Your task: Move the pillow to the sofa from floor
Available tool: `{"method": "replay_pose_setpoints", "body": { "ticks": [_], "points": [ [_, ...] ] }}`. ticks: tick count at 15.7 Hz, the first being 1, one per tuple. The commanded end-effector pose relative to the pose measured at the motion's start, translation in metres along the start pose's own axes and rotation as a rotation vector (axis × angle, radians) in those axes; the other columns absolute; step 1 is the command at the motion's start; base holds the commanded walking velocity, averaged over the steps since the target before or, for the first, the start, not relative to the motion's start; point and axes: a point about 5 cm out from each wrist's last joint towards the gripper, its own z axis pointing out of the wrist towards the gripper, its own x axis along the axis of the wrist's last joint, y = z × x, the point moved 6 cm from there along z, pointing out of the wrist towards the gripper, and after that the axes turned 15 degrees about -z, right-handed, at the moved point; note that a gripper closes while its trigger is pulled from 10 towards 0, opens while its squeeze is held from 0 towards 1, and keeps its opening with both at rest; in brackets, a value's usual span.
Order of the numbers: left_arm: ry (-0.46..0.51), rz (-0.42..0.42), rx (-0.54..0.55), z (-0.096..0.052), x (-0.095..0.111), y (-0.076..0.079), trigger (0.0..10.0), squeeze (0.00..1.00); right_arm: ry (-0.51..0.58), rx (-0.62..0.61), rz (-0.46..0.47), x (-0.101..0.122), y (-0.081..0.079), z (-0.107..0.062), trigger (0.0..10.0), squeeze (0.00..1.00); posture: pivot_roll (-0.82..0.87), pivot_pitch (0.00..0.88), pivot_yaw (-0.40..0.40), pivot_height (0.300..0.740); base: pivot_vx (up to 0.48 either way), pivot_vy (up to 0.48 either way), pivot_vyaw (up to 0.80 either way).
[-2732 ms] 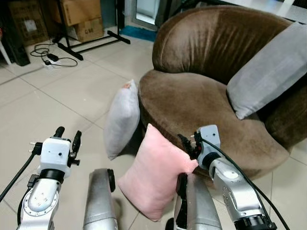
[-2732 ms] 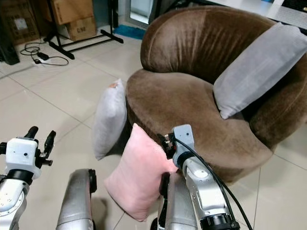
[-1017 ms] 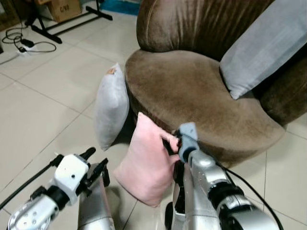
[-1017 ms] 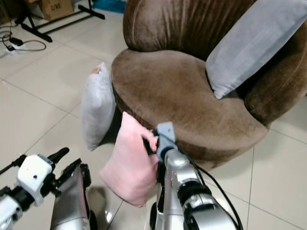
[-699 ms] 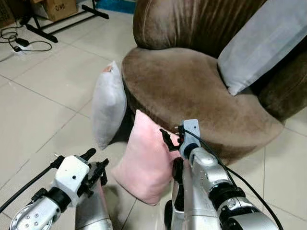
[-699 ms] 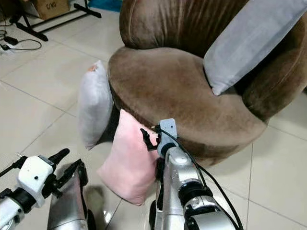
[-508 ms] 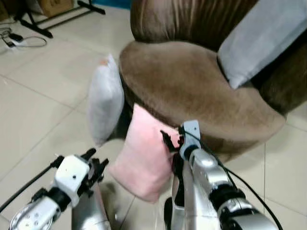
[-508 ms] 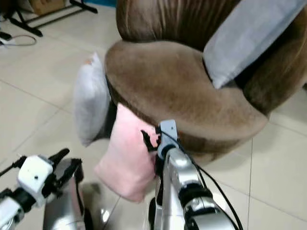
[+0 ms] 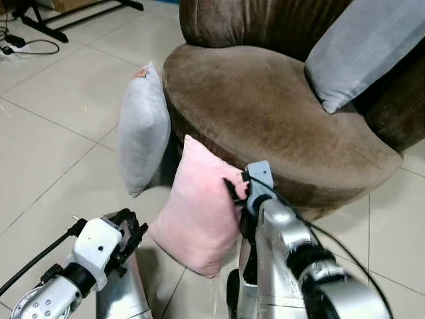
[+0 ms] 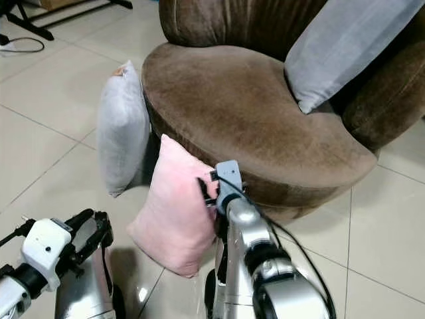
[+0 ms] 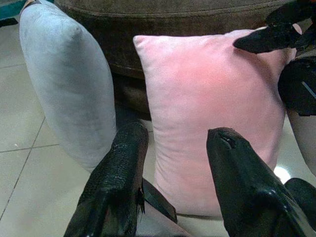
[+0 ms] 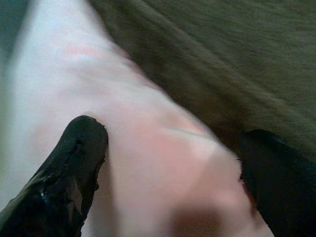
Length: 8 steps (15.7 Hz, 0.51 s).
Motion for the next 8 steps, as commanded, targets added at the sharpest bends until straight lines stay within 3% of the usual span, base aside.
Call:
{"method": "replay_pose_setpoints", "body": {
  "ticks": [1,4,6,7,8],
  "points": [
    [0.002,0.014,0.003,-0.002,0.003,0.001,10.0,0.00,-0.099,-0.044,-0.088,-0.019,0.010,-0.001,10.0,0.00,0.09,0.119,-0.125,0.375,0.000,0.000,0.00],
    [-0.012,0.011,-0.015,-0.003,0.000,0.003,10.0,0.00,-0.155,-0.074,-0.151,-0.023,0.017,0.000,10.0,0.00,0.10,0.114,-0.127,0.375,0.000,0.000,0.00],
    [-0.046,-0.008,-0.065,-0.004,-0.005,0.010,10.0,0.00,-0.174,-0.031,-0.110,-0.022,0.009,0.002,10.0,0.00,0.10,0.105,-0.128,0.375,0.000,0.000,0.00],
    [-0.056,-0.017,-0.086,-0.004,-0.007,0.013,10.0,0.00,-0.169,0.011,-0.065,-0.020,0.001,0.003,8.7,0.00,0.10,0.100,-0.128,0.375,0.000,0.000,0.00],
    [-0.059,-0.022,-0.096,-0.004,-0.008,0.014,10.0,0.00,-0.155,0.061,-0.026,-0.016,-0.008,0.004,2.3,0.00,0.10,0.092,-0.131,0.375,0.000,0.000,0.00]
  ]
}}
